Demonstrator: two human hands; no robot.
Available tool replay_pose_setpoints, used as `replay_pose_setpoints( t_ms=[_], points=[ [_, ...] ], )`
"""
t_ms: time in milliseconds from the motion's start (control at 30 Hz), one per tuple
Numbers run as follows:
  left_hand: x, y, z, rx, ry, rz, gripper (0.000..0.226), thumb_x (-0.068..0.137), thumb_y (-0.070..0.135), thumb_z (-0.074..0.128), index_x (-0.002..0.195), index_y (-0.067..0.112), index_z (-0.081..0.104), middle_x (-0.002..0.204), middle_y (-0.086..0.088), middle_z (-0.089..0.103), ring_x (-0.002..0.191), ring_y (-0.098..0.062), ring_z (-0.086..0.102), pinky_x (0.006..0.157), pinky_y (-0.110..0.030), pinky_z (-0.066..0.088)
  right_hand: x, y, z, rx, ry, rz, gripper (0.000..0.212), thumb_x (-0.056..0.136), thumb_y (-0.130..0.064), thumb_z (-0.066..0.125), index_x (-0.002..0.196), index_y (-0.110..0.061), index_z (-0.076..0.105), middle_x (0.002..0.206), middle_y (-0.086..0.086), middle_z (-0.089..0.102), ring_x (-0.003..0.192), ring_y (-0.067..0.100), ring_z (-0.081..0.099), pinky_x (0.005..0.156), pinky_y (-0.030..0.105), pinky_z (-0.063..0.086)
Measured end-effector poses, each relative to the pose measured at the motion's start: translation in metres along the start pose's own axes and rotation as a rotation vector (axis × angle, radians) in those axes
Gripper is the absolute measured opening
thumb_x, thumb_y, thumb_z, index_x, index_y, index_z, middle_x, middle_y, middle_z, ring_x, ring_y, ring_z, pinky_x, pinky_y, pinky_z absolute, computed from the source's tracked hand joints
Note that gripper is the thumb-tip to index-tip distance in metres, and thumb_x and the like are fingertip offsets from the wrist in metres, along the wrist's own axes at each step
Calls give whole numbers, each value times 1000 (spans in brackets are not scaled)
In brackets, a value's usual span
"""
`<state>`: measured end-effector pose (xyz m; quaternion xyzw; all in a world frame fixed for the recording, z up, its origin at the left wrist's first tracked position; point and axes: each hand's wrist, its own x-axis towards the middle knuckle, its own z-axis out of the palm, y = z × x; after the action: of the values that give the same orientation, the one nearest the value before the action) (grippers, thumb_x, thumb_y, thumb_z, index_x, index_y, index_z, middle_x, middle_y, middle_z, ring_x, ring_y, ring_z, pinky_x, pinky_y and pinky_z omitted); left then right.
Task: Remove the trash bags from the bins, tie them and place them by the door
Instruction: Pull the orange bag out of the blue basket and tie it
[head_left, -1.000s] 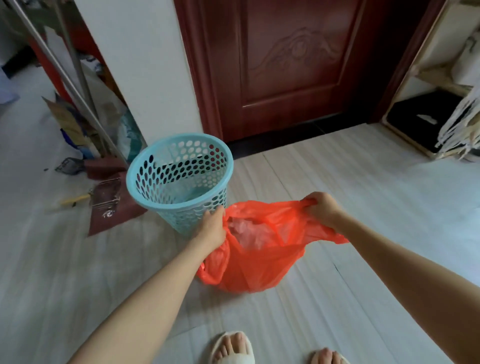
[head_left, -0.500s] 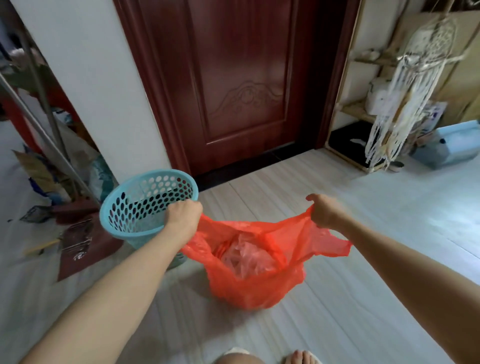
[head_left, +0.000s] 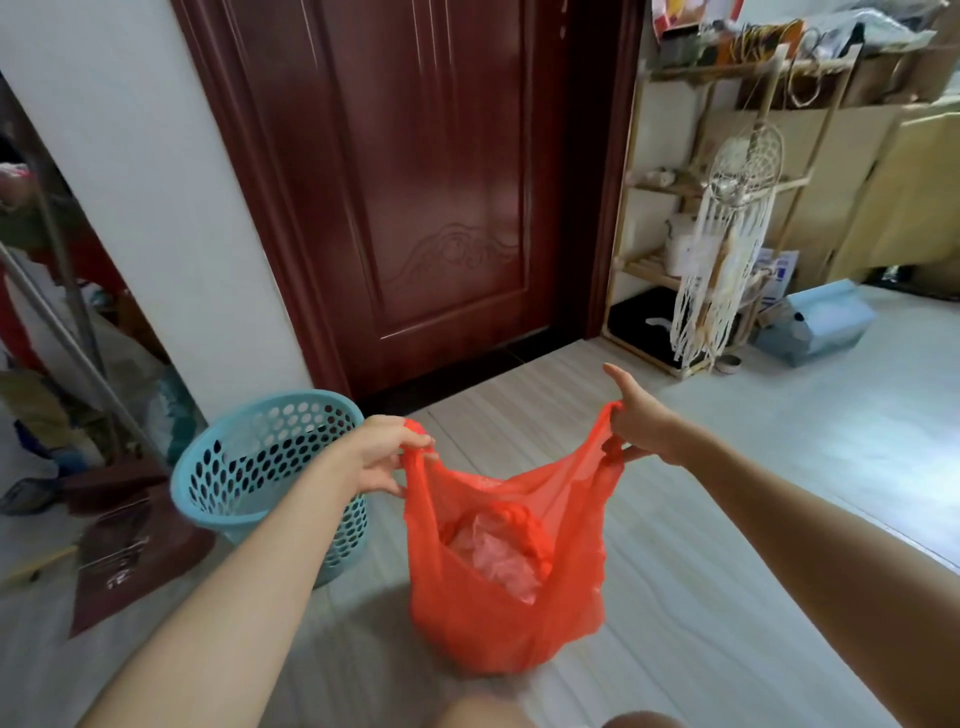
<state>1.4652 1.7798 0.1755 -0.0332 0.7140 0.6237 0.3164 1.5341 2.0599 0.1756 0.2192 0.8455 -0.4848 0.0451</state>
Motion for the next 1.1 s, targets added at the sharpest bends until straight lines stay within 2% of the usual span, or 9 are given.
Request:
replay_pose_setpoints(
  t_ms=[133,300,400,500,633,733,900,1033,1100],
  points=[
    [1,-16,-9,128,227,135,37,90,-9,42,113,19,49,79,-4,57,62,-14,51,59,-33,50,10,17,-4,-338,370,-175,48,84,7,37,126,-6,54,115,21,63,105,38,60,91,42,49],
    [17,-46,-33,167,612,316,27,86,0,55,113,5,55,77,-7,62,56,-16,61,76,-46,55,14,42,-21,-56,615,-116,41,82,8,41,116,-2,62,111,23,65,95,35,62,88,40,49],
    [15,-53,-30,-64,473,352,42,89,6,57,129,9,45,109,-9,60,86,-18,63,79,-40,52,9,54,-18,333,516,-98,43,87,7,39,127,-2,51,100,18,61,66,22,58,64,28,55],
    [3,-65,-24,-268,282,386,55,90,1,53,140,14,35,139,-9,42,123,-20,45,99,-42,41,-6,71,-9,508,457,-157,46,92,-1,43,137,-8,40,116,16,59,92,24,59,89,37,52],
    [-5,-111,-29,22,64,286,102,69,19,73,148,31,9,157,8,12,144,-13,15,115,-40,21,-30,104,9,466,483,-183,58,82,1,43,139,-5,36,135,17,48,112,19,49,95,40,44],
    [7,-143,-28,390,-91,155,137,47,39,82,147,30,-11,158,8,-4,141,-4,3,115,-28,12,-38,142,28,263,234,-97,75,71,3,50,142,-4,29,143,15,41,119,17,42,94,32,39],
    [46,-156,-7,642,-204,190,143,56,16,88,141,41,-24,153,19,-12,140,-1,2,107,-19,25,-14,174,44,68,82,-90,98,74,18,59,148,-10,2,156,8,13,142,19,18,116,37,22],
    [77,-136,19,490,-169,259,138,60,3,83,144,30,-23,150,18,2,139,-3,16,94,-11,36,21,160,49,205,279,-18,35,83,14,51,115,0,49,112,29,56,84,33,62,74,32,57],
    [93,-129,33,435,-136,267,133,65,4,81,145,26,-23,145,17,17,132,-6,30,93,-18,37,38,155,49,225,394,-16,18,86,6,51,95,-7,60,96,23,63,74,31,63,76,40,58]
  ],
)
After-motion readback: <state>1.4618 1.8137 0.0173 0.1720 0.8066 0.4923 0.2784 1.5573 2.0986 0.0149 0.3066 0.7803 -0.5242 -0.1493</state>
